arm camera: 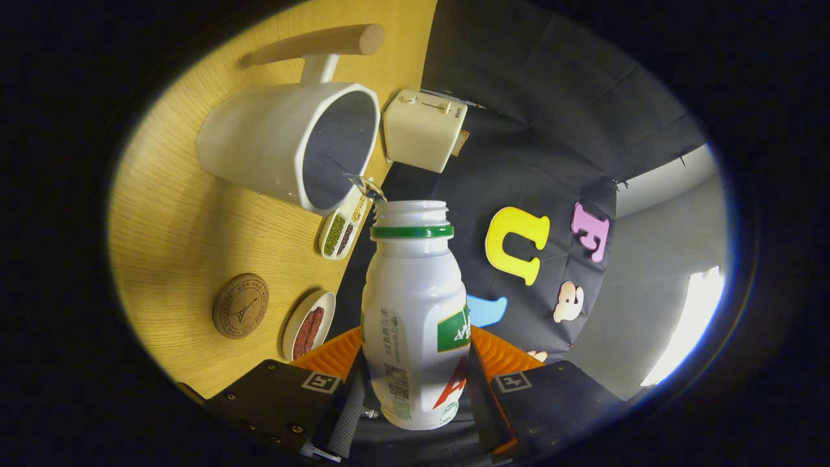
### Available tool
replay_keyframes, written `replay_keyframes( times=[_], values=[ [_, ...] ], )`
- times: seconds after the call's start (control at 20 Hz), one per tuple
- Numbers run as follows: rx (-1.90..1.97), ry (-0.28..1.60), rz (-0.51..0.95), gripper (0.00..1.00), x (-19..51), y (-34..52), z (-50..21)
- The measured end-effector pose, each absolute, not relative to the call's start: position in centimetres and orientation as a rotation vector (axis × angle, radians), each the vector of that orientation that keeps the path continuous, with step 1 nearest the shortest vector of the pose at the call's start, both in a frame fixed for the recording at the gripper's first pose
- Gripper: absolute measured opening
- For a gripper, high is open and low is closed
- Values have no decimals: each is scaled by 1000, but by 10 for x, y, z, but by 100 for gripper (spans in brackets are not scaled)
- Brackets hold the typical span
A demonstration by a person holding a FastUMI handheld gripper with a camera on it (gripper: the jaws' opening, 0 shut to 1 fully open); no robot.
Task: Take the bottle from table, then pour the juice into the cup, finally place the bottle on the coaster
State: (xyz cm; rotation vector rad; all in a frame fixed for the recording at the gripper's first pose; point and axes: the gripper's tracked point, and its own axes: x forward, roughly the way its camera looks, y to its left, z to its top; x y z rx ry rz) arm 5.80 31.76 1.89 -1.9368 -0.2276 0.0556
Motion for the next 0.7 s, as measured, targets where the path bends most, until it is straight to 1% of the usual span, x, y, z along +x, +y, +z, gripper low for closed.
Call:
replay_keyframes(
  times=[0.7],
  values=[
    [-2036, -270, 75, 71, 56, 327, 20]
  ],
)
